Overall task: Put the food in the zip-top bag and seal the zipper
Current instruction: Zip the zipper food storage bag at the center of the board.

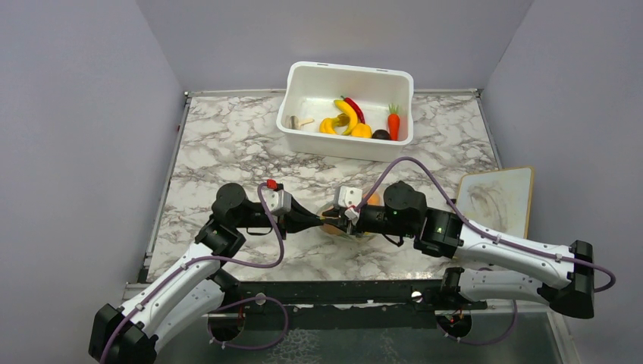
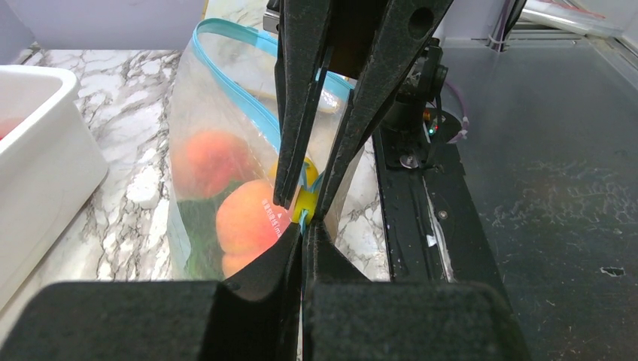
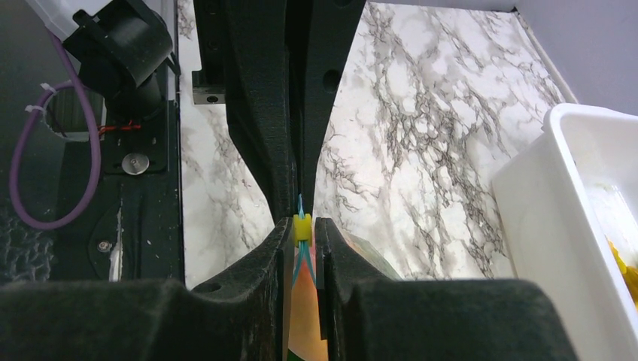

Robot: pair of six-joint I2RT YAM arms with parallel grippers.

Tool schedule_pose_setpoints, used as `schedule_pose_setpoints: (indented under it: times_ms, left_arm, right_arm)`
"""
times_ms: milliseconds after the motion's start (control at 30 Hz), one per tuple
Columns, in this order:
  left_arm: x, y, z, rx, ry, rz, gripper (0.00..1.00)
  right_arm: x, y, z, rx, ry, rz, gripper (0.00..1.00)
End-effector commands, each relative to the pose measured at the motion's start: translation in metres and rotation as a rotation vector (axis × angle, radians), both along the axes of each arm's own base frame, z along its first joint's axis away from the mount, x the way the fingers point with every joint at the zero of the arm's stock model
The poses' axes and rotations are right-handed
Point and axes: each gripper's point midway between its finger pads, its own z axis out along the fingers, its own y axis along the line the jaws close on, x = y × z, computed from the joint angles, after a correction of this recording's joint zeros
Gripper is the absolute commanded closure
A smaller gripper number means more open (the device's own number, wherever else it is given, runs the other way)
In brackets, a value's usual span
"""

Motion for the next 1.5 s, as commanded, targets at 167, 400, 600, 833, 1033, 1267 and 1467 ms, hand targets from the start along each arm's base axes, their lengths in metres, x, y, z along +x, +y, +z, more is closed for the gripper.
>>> schedule_pose_setpoints:
  times_ms: [167, 400, 600, 833, 1033, 1267, 1467]
  left_arm:
    - [-0.010, 0.000, 0.011, -0.031, -0.045, -0.048, 1.00]
    - [-0.012, 0.000, 0.016, -0.040, -0.065, -0.057, 1.00]
    - [-0.010, 0.002, 0.017, -0.046, -0.085, -0.037, 1.00]
    - [-0.008, 0.003, 0.021, -0.056, -0.118, -0.018, 1.00]
    - [-0.008, 0.003, 0.021, -0.057, -0.121, -0.013, 1.00]
    - [-0.007, 0.004, 0.026, -0.069, -0.141, 0.002, 1.00]
    - [-0.006, 0.005, 0.027, -0.074, -0.152, 0.017, 1.00]
  right_arm:
    - [-0.001, 0.007, 0.018, 0.052, -0.026, 0.020, 0.93]
    - [-0.005, -0.001, 0.012, 0.029, -0.007, 0.018, 0.99]
    - [-0.005, -0.014, 0.012, 0.002, -0.007, -0.011, 0.99]
    - [-0.007, -0.026, 0.009, -0.051, 0.011, -0.026, 0.99]
    - [-0.005, -0.039, 0.006, -0.083, 0.024, -0.070, 0.99]
    - [-0.002, -0.062, 0.007, -0.108, 0.027, -0.144, 0.99]
    - [-0.006, -0.070, 0.005, -0.129, 0.057, -0.156, 0.99]
